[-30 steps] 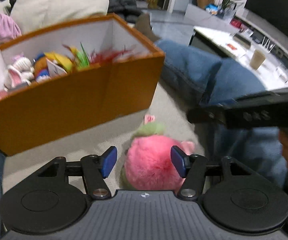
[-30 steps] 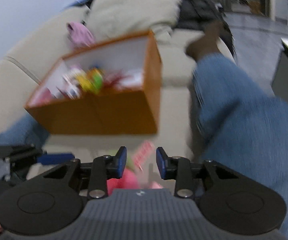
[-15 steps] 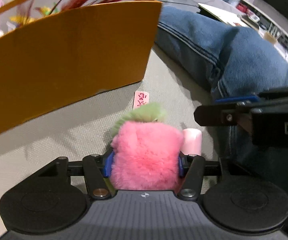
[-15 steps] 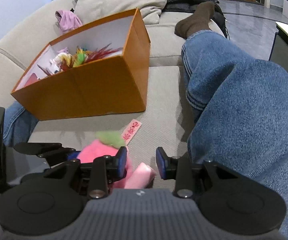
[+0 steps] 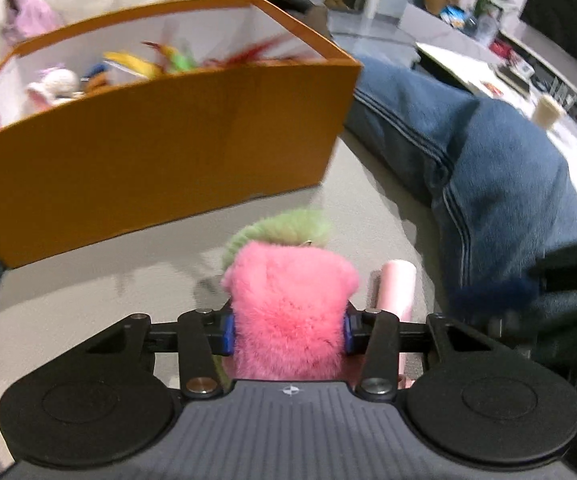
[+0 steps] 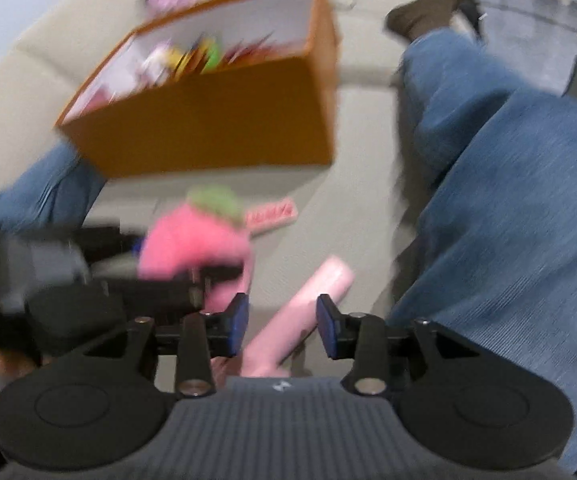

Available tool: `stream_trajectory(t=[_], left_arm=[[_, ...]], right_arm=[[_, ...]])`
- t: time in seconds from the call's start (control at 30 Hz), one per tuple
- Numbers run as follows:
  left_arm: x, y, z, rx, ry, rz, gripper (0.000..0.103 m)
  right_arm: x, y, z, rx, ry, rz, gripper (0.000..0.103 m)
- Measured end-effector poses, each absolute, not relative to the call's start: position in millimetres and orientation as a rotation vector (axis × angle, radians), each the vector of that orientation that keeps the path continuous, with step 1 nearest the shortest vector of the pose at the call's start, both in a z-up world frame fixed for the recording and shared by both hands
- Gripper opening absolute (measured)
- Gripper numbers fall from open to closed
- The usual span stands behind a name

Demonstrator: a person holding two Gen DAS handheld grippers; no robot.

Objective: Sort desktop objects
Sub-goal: 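Grasp the pink pompom with the left tool while the right grasps the pink stick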

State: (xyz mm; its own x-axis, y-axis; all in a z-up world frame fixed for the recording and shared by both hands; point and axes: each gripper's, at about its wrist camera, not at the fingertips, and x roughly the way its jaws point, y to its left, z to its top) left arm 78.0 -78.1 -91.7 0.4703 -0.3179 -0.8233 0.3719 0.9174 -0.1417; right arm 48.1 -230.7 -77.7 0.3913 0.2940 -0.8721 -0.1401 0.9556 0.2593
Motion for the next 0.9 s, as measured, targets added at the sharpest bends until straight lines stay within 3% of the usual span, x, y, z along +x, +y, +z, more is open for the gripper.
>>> stream_trajectory(t=[0.1, 0.3, 0.53, 0.67, 0.83, 0.9], left_arm=[[76, -66, -85, 0.008, 0.969, -0.39, 0.052], [70, -49, -78, -0.052, 0.948, -0.375, 0.052], [68, -45, -81, -0.074, 0.954, -0.371, 0.052], [67, -46, -80, -0.079, 0.951, -0.372, 0.052], [68, -42, -81, -0.098, 0.957, -0.357, 0.052], [69, -40, -81, -0.101, 0.957, -0.349, 0.052]], right_arm=[[42, -219, -83, 0.109, 1.183, 0.325, 0.051], [44, -198, -115, 0.057, 1.33, 0.332, 0.052], [51, -196, -125, 0.035, 1.285, 0.326, 0.053], [52, -201, -124, 0.059, 1.227, 0.346, 0.051], [55, -194, -108, -0.025, 1.115, 0.375, 0.034], [59, -190, -104, -0.072, 1.072, 0.396, 0.033]])
